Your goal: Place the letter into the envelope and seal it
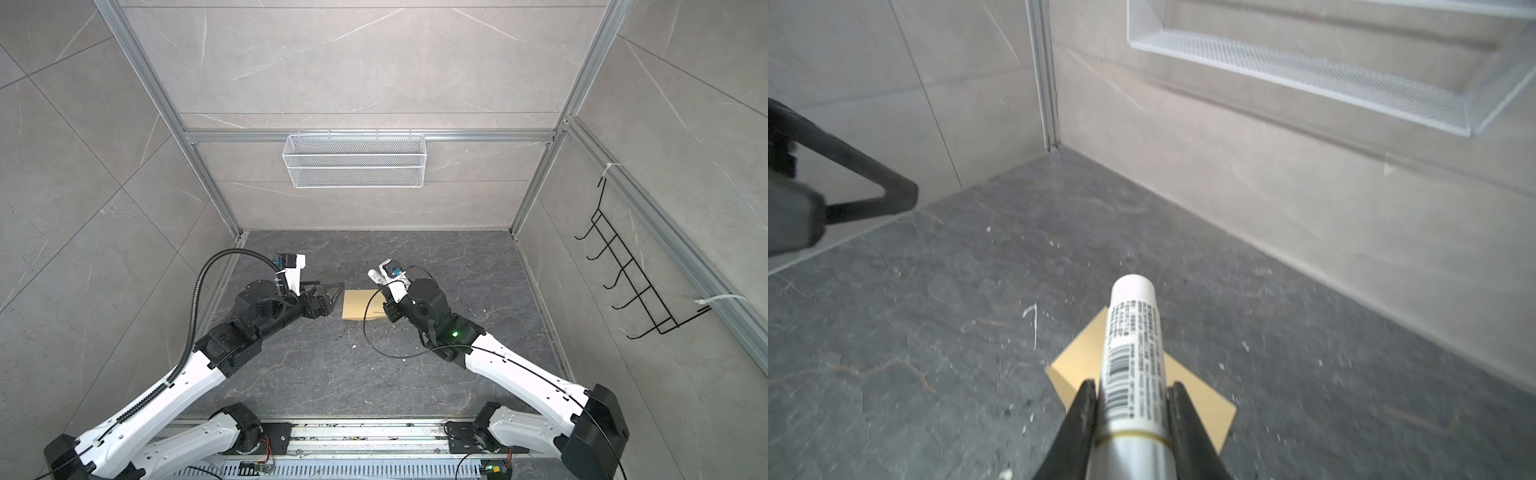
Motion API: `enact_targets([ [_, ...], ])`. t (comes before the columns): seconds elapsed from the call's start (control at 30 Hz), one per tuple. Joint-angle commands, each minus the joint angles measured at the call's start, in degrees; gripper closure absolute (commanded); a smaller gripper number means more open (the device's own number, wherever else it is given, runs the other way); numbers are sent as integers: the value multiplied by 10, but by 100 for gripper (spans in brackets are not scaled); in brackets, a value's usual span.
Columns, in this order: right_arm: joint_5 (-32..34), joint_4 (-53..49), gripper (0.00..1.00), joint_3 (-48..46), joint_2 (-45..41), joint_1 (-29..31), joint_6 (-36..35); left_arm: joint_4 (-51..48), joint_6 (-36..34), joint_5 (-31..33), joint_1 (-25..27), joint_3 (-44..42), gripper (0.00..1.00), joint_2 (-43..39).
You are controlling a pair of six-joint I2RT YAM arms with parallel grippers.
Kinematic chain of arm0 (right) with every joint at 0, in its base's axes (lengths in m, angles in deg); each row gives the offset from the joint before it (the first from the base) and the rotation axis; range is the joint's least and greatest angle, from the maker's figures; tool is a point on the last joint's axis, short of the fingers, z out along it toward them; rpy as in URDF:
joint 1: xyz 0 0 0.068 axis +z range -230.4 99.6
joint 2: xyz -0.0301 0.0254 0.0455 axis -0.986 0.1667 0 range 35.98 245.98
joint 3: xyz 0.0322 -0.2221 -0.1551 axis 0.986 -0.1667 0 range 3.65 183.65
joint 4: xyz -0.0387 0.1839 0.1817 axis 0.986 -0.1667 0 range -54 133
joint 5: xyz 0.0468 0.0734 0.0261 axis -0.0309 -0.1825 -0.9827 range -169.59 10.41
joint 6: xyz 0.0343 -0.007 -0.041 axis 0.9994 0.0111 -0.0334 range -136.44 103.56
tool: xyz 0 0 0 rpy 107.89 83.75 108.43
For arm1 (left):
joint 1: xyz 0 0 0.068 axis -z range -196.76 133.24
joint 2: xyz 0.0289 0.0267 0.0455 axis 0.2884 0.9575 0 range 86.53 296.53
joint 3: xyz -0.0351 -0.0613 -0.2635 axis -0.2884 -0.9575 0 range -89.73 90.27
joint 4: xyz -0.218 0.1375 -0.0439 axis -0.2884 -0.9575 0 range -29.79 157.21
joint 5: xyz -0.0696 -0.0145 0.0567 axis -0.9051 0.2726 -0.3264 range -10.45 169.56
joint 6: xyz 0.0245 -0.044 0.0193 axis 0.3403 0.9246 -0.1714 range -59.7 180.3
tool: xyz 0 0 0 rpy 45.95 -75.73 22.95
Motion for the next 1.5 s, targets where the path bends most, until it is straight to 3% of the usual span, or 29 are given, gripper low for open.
enact_targets([
  [0.0, -6, -159, 99, 41, -8, -21, 32, -88, -121, 2, 24, 28, 9, 42],
  [0.2, -20, -238, 99, 51, -14, -74, 58, -67, -247, 53, 114, 57, 13, 164],
  [0.37, -30, -278, 100, 55, -21, -109, 57, -78, -311, 18, 120, 104, 20, 265],
  [0.63, -43, -280, 100, 34, -50, -130, 63, -101, -380, 76, 131, 174, 29, 390],
  [1.03, -53, -287, 100, 37, -53, -139, 64, -113, -427, 113, 134, 219, 43, 490],
  [1.33, -56, -295, 100, 42, -54, -141, 65, -90, -440, 146, 134, 221, 65, 533],
  [1.47, -61, -302, 100, 46, -54, -141, 66, -86, -440, 147, 134, 221, 85, 541],
])
